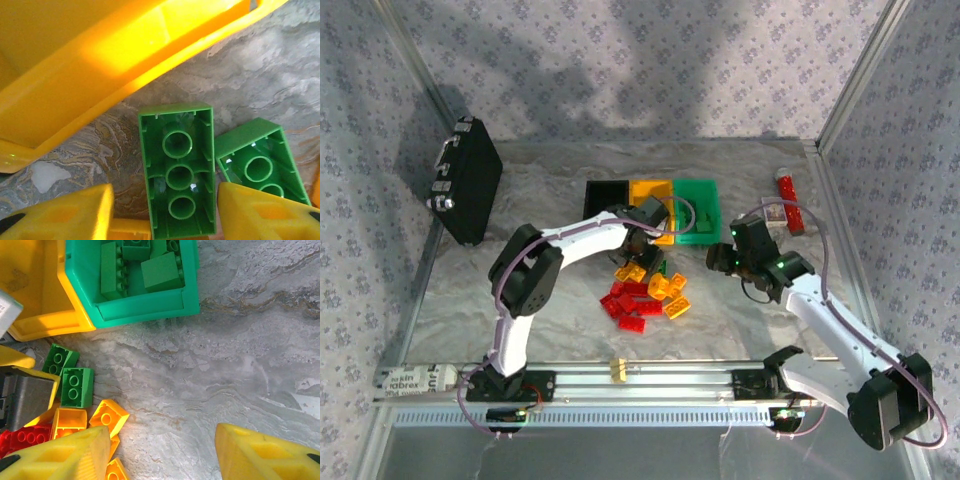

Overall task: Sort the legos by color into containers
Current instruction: Pick up the lego from the center of the table.

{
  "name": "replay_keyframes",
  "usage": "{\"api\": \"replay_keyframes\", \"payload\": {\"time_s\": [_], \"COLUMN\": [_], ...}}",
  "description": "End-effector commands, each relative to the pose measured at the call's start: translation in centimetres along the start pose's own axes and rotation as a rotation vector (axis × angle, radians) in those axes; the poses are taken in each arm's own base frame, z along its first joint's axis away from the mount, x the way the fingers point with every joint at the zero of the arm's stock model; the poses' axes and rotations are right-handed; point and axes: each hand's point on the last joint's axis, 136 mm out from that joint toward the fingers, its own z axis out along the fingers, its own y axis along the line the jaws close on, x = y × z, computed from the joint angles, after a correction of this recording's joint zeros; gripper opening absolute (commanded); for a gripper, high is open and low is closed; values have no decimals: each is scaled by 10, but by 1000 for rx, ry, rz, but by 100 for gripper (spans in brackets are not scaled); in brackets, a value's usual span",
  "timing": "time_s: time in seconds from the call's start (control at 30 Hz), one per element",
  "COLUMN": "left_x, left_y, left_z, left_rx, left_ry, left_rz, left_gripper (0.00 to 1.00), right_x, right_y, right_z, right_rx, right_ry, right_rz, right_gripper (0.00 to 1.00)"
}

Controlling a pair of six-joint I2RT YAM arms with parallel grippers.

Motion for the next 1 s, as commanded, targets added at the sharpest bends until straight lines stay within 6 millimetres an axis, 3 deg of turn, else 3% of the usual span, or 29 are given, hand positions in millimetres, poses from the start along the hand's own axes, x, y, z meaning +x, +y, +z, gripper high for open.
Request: {"api": "replay_keyframes", "payload": {"time_s": [0.0,0.33,0.5,0.77,0.97], "left_x": [3,7,5,0,-19], "left_y": [0,-8,-9,-12,-16], "left_z": [0,13,13,-24,-72], "left_rx": [-2,-3,-33,-74,-62], "left_ry": [35,71,77,24,-88], "left_rz": [23,47,62,104,100], "left_gripper": [57,54,41,30,30], "right_x": [4,4,3,3,4], "right_y": [-5,-6,-6,-12,-17], "right_z": [-2,0,-2,-6,-9], "right_rx": [10,10,13,17,18], "right_ry": [6,1,-1,-14,-29], "right_rz": [15,26,26,38,53], "right_gripper": [59,59,59,58,58]}}
